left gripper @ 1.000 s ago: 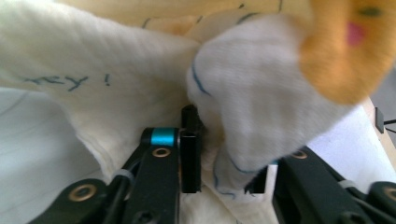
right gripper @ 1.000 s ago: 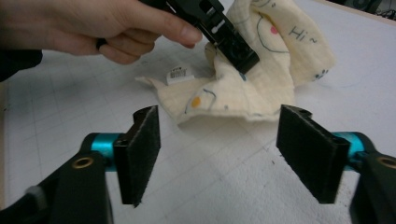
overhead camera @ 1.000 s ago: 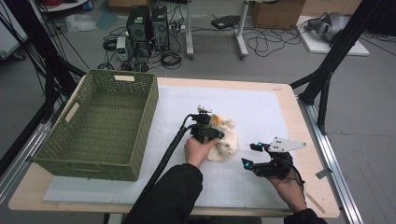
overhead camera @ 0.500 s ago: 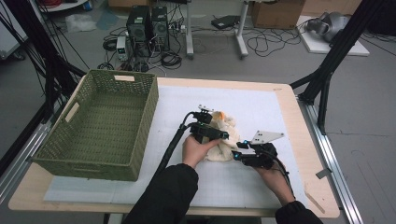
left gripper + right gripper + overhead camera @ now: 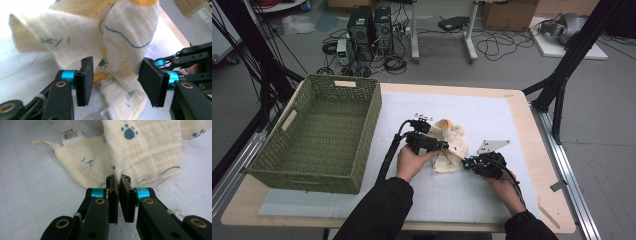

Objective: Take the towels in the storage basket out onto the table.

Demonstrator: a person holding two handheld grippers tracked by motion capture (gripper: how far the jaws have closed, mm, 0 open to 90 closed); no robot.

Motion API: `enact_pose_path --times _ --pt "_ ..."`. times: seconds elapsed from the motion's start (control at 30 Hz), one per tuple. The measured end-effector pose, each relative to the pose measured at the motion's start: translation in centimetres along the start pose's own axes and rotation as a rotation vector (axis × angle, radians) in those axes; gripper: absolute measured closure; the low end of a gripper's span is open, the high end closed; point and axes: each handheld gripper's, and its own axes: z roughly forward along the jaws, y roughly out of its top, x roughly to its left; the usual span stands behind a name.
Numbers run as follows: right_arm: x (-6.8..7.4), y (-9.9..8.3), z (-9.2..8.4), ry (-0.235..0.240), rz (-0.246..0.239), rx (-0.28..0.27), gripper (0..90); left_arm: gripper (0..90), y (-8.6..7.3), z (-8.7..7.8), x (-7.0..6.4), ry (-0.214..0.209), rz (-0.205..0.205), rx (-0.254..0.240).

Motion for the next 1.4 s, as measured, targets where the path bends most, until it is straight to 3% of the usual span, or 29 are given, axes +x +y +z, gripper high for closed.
enact_pose_path --times 0.27,0.47,0.57,0.63,0.77,0.83,0.9,1.13,1.4 --pt "-0.1 -1.2 -3.0 -0.011 0.005 -0.006 85.8 51.7 -1.1 -1.0 0.8 0.007 -0.004 -0.014" --pt "-0.6 -2.6 -4.4 -0.032 0.028 0.012 84.4 53.3 -1.3 -0.5 0.5 -0.004 0.009 0.004" --pt "-0.9 -2.9 -4.8 -0.037 0.059 -0.005 75.5 53.5 -1.5 0.1 0.3 -0.011 0.013 0.02" --pt "-0.9 -2.9 -4.9 -0.035 0.054 -0.022 71.7 55.0 -1.7 0.6 0.2 -0.017 0.014 0.041" --pt "-0.7 -2.8 -4.2 -0.027 0.047 -0.007 70.3 69.0 -2.1 1.5 0.0 -0.015 0.035 0.071" --pt "-0.7 -2.7 -3.8 -0.031 0.036 0.007 73.9 81.3 -2.2 1.6 -0.1 -0.021 0.046 0.08" --pt "-0.8 -2.7 -3.5 -0.024 0.034 0.026 78.9 85.7 -2.2 1.6 -0.2 -0.02 0.054 0.076" --pt "-0.1 -2.3 -3.5 0.034 0.04 0.005 84.5 86.8 -1.4 -1.0 0.0 -0.012 0.06 0.019" --pt "2.4 -0.6 -2.1 0.119 0.018 -0.024 84.7 87.0 -1.0 -4.0 1.6 0.074 0.023 -0.003"
